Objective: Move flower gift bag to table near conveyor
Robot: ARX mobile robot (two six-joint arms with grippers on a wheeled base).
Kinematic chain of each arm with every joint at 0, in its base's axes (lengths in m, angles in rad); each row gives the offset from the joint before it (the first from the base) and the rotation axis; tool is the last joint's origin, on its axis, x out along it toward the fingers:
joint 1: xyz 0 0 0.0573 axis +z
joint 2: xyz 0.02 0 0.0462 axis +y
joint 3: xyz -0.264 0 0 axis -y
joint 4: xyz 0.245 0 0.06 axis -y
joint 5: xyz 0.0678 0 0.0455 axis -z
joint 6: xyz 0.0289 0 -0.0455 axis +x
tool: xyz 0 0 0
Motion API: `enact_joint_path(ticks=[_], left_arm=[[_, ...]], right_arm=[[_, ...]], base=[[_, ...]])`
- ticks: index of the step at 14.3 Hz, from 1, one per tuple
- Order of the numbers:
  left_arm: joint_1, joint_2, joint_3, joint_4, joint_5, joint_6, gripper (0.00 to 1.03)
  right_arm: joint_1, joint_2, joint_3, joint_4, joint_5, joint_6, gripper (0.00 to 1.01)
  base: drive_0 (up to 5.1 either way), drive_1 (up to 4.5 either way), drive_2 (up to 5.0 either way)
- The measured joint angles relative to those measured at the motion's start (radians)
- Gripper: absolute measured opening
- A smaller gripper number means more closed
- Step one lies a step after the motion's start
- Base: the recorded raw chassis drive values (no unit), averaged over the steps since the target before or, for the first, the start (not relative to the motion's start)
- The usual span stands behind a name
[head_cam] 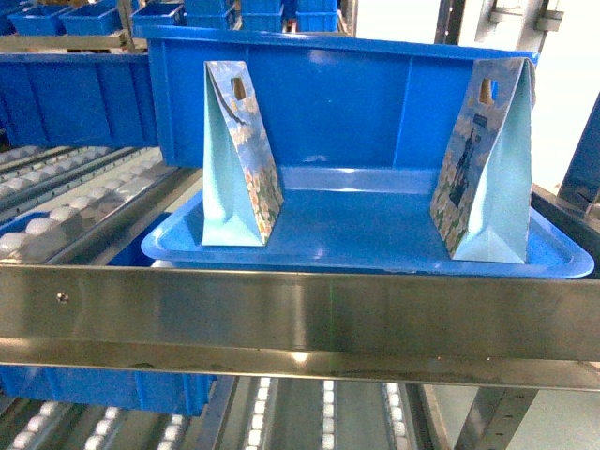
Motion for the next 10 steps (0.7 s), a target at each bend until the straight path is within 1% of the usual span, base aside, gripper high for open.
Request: enact_joint_path(ticks=[1, 2, 3, 4, 5, 7, 8, 9, 10], left_arm=[[0.000, 0.112, 0.080, 0.063, 0.030, 0.002, 0.98], [-0.001, 0.224, 0.157, 0.088, 0.054, 0.008, 0.98], [-0.004, 0.323, 0.231, 0.089, 0.074, 0.008, 0.98], [-0.008, 0.395, 0.295, 0.077, 0.074, 0.008, 0.98], [-0.014, 0.457, 0.378, 0.049, 0.085, 0.003, 0.98], [-0.040, 0.589, 0.543, -0.004, 0.093, -0.001, 0.98], [-0.050, 0.647, 0.611, -0.054, 0.096, -0.004, 0.98], [-0.061, 0.684, 0.657, -0.085, 0.097, -0.008, 0.98], [-0.065, 0.692, 0.673, -0.092, 0.098, -0.013, 0.98]], right_arm=[[0.030, 0.114, 0.061, 0.067, 0.006, -0.009, 0.98], [0.064, 0.226, 0.132, 0.103, 0.013, -0.018, 0.98], [0.103, 0.322, 0.210, 0.104, 0.023, -0.025, 0.98], [0.128, 0.390, 0.280, 0.082, 0.026, -0.031, 0.98], [0.140, 0.458, 0.358, 0.058, 0.028, -0.031, 0.98], [0.131, 0.580, 0.497, -0.006, 0.023, -0.022, 0.98], [0.121, 0.636, 0.577, -0.079, 0.002, -0.005, 0.98], [0.111, 0.684, 0.639, -0.126, -0.015, 0.006, 0.98], [0.108, 0.728, 0.689, -0.156, -0.023, 0.005, 0.98]], base=[[0.0, 0.00, 0.0], [0.0, 0.00, 0.0], [0.0, 0.00, 0.0], [0.0, 0.00, 0.0], [0.0, 0.00, 0.0], [0.0, 0.00, 0.0], [0.0, 0.00, 0.0], [0.0, 0.00, 0.0], [0.0, 0.00, 0.0]])
